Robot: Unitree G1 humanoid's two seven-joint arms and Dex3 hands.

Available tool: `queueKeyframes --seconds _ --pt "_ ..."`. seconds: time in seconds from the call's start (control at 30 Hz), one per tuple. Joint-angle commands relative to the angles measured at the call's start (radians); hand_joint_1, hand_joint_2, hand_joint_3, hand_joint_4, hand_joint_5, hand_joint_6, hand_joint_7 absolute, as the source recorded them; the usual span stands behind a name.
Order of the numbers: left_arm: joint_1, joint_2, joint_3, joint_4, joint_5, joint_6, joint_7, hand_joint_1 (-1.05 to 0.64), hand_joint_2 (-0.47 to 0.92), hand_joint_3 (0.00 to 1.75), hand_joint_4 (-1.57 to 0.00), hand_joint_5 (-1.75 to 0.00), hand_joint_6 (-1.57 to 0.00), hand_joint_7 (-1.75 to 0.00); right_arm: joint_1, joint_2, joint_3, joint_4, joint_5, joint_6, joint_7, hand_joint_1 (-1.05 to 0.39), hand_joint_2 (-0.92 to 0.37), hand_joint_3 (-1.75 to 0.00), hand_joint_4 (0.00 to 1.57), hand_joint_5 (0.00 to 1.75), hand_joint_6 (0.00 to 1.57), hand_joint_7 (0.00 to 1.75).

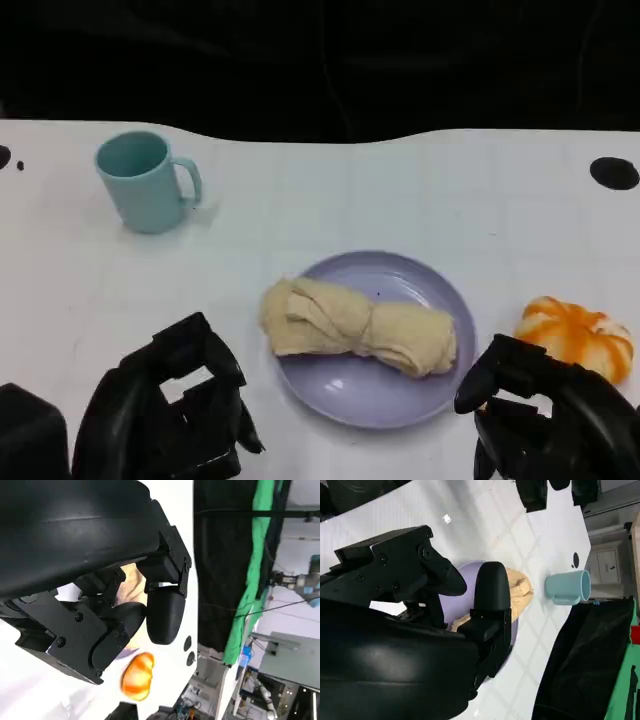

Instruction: Grasp the towel on the left side of the plate with the left hand and place it into the plate.

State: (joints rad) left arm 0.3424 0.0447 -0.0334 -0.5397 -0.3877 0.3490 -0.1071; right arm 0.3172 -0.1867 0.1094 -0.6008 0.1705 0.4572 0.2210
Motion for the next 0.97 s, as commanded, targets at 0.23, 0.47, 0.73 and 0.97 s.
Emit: queueKeyframes --seconds 0.23,0.47,0.73,0.97 --pt "0.049 -0.012 0.016 -0.055 -0.098 0.146 0.013 -0.09 0.47 1.42 -0.85 -1.75 -0.72 -1.72 0.015 -0.020 -0.043 0.010 0.004 -0.026 0.020 -0.08 -0.70 -1.04 0.64 1.75 0.50 1.57" --pt "0.058 -0.010 0.027 -0.027 -0.127 0.141 -0.004 -0.08 0.48 1.35 -0.85 -1.75 -0.77 -1.63 0.023 -0.014 -0.048 0.027 0.008 -0.056 0.036 -0.06 -0.71 -1.04 0.66 1.75 0.51 1.58" --pt "0.055 -0.002 0.029 0.004 -0.106 0.089 -0.027 -0.08 0.48 1.33 -0.85 -1.75 -0.77 -1.62 0.018 -0.016 -0.039 0.041 -0.006 -0.067 0.033 -0.06 -0.71 -1.03 0.67 1.75 0.51 1.58" --pt "0.058 0.007 0.033 0.002 -0.109 0.084 -0.035 -0.09 0.47 1.33 -0.83 -1.75 -0.77 -1.61 0.019 -0.012 -0.032 0.035 -0.011 -0.067 0.027 -0.05 -0.71 -1.03 0.66 1.75 0.51 1.59"
